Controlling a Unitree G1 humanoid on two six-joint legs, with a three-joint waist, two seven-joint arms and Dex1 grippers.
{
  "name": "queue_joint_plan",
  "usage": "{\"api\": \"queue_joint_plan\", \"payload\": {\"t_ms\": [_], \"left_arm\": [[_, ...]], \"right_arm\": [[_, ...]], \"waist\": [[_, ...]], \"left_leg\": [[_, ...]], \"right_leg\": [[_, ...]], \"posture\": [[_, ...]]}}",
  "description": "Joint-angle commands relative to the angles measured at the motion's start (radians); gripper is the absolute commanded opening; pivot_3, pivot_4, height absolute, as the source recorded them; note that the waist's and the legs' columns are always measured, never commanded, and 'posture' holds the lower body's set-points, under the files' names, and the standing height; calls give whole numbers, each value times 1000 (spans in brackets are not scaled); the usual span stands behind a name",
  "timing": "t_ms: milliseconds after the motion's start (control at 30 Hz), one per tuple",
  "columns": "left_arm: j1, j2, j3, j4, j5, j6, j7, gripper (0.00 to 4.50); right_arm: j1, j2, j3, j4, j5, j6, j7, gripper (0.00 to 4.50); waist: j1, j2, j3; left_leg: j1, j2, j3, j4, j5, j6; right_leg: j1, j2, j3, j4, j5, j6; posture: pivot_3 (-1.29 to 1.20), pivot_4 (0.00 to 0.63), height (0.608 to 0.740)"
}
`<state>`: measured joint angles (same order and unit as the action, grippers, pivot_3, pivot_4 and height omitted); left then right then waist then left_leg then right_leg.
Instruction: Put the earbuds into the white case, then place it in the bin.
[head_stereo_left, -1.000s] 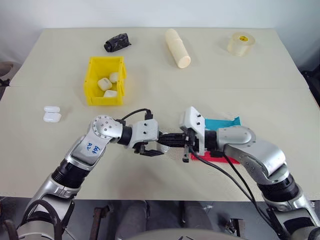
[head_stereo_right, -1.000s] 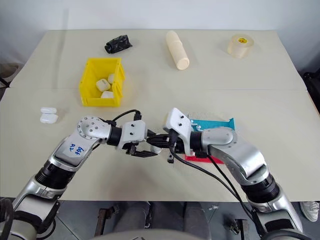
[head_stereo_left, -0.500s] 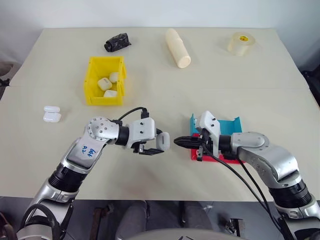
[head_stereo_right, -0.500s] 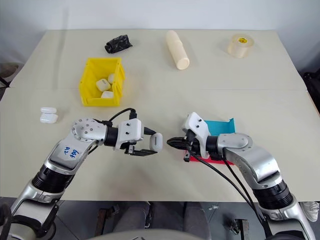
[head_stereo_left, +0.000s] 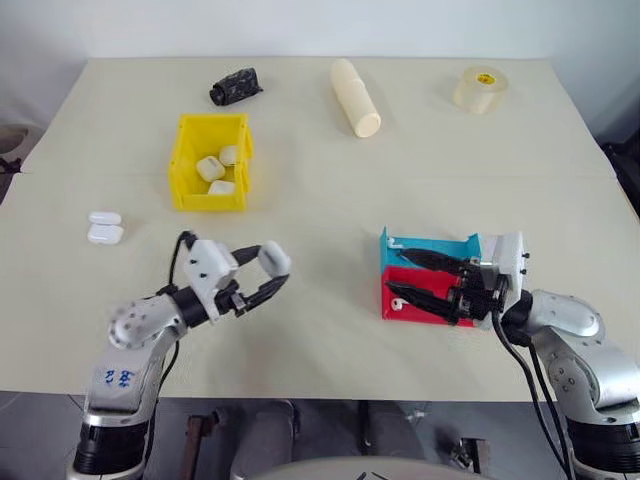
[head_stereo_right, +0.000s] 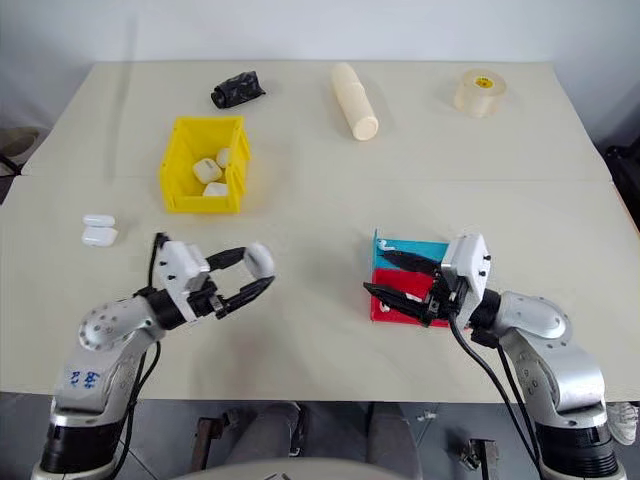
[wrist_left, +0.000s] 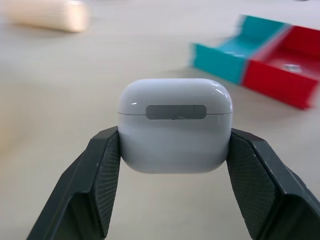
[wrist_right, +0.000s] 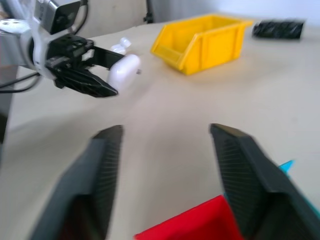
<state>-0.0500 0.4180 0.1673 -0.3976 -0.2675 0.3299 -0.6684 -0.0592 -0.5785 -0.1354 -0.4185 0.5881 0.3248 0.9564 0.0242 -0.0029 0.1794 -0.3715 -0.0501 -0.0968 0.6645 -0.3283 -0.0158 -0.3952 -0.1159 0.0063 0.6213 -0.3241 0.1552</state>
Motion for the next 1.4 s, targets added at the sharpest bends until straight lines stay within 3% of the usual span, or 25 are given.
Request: {"api": "queue_joint_plan", "payload": {"t_ms": [33,133,333,567,733,1000,1167,1400], "left_arm": [[-15,-64,107,11,-40,-85,115,2789],[-24,-88,150,74,-70,-191,103,2789],[-140,-92,215,221,-120,-112,235,2789],[-447,-85,171,460,-118,-96,263,2789],[-666,-30,135,776,-11,-71,361,2789],[-750,-7,91,935,37,-106,358,2789],[-740,-10,97,910,19,-90,356,4384],[-613,47,106,704,-56,-66,197,4473]], "right_arm": [[-4,30,-34,7,-21,-120,-4,4307],[-2,69,-57,35,-48,-213,-32,4484],[64,32,-69,34,-40,-228,0,4484],[50,22,-55,48,-47,-236,-9,4484],[46,25,-31,31,-58,-229,-21,4484],[55,23,-28,10,-57,-221,-41,4484],[56,22,-31,20,-58,-225,-40,4500],[48,-7,-54,46,-52,-229,-12,4500]], "waist": [[0,0,0],[0,0,0],[3,0,0],[0,-1,0],[-6,-1,0],[-7,-2,0],[-5,-2,1],[-6,-2,1]], "left_leg": [[1,0,0,0,0,0],[1,-1,0,0,0,0],[0,-1,0,0,-1,1],[1,-6,-1,1,0,0],[0,-6,0,0,0,0],[-1,-6,0,0,0,0],[-1,-6,0,0,0,0],[-1,-6,0,0,0,0]], "right_leg": [[1,0,0,0,0,0],[1,0,0,-1,0,0],[1,-1,0,-1,0,0],[1,0,-1,1,0,0],[0,0,-1,4,0,0],[-2,0,0,5,0,0],[-2,0,0,5,0,0],[-2,-1,0,5,0,0]], "posture": [[0,150,740],[0,150,740],[0,150,740],[0,150,740],[0,150,740],[0,150,740],[0,150,740],[0,150,740]]}}
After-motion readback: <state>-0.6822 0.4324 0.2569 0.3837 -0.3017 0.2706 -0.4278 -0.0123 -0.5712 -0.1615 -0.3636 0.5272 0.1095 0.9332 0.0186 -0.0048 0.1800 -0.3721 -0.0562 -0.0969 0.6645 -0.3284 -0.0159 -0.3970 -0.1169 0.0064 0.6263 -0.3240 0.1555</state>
